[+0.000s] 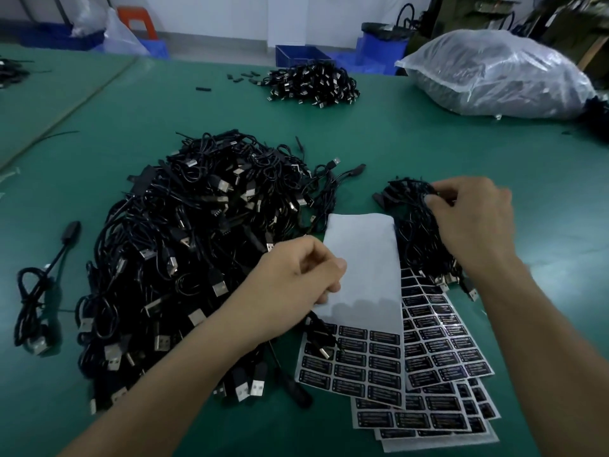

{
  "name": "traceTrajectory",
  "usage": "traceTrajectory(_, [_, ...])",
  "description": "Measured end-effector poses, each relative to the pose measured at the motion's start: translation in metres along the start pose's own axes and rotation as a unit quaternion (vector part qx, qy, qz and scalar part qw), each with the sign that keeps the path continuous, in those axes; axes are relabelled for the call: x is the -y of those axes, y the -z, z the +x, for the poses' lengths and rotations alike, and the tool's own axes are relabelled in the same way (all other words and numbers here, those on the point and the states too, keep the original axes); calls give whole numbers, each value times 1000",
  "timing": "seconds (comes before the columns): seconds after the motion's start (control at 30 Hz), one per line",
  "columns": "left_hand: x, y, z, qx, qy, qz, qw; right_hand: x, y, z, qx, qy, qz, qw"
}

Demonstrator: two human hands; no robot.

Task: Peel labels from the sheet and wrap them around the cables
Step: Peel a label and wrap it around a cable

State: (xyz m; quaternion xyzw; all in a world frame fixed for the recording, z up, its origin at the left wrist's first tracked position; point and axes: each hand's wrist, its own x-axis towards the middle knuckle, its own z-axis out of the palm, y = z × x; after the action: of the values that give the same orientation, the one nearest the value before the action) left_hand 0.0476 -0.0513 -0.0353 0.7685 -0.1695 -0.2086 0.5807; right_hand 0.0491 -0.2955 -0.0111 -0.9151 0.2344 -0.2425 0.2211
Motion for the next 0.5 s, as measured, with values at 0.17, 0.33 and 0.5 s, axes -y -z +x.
traceTrajectory(0.17, [6,2,0,-38,-69,145,986,7,-4,-13,36,-2,-111,993])
traceTrajectory(0.33, [11,-1,0,-3,-39,248,968,54,-13,-36,46,111,-76,990])
traceTrajectory(0.5, [11,-2,-1,49,-50,346,935,119,-39,-57,245,161,84,952])
